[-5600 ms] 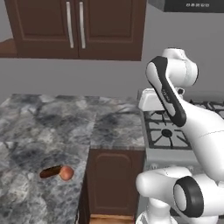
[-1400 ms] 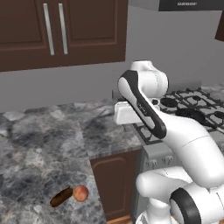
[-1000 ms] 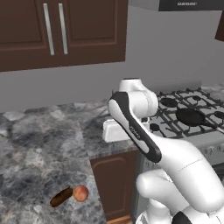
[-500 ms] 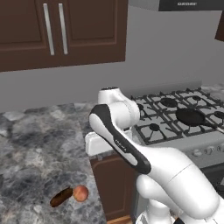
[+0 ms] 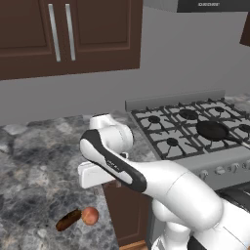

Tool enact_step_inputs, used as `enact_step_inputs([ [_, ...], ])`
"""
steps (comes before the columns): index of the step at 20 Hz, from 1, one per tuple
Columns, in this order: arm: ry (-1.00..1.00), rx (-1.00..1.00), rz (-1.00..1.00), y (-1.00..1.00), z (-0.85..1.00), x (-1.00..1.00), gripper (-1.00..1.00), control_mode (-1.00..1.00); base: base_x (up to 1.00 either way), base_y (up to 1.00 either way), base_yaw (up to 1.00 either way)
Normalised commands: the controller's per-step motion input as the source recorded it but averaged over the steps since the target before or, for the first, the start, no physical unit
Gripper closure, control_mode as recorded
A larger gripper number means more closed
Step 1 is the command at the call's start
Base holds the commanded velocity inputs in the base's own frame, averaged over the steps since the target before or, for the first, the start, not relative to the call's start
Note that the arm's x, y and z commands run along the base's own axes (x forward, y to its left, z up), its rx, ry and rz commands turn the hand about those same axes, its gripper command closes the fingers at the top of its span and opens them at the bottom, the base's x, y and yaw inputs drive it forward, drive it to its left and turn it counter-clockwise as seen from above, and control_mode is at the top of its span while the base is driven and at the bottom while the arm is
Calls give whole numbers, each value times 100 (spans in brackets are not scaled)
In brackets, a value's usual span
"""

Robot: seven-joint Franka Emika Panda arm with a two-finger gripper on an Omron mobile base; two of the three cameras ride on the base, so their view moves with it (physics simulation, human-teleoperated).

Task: Put the onion and sweet potato in the pan. Then turn on the front center burner and set the heat to medium.

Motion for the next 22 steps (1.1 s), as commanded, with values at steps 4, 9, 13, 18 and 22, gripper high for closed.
enact_step_inputs([
  [4,7,0,-1,47,-34,-1,-100,-100,0,0,0],
  [9,-1,0,-7,22,-47,0,-100,-100,0,0,0],
  [13,-9,0,-7,11,-52,4,-100,-100,0,0,0],
  [18,-20,0,-6,20,-45,1,-100,-100,0,0,0],
  [22,-12,0,-4,11,-31,0,-100,-100,0,0,0],
])
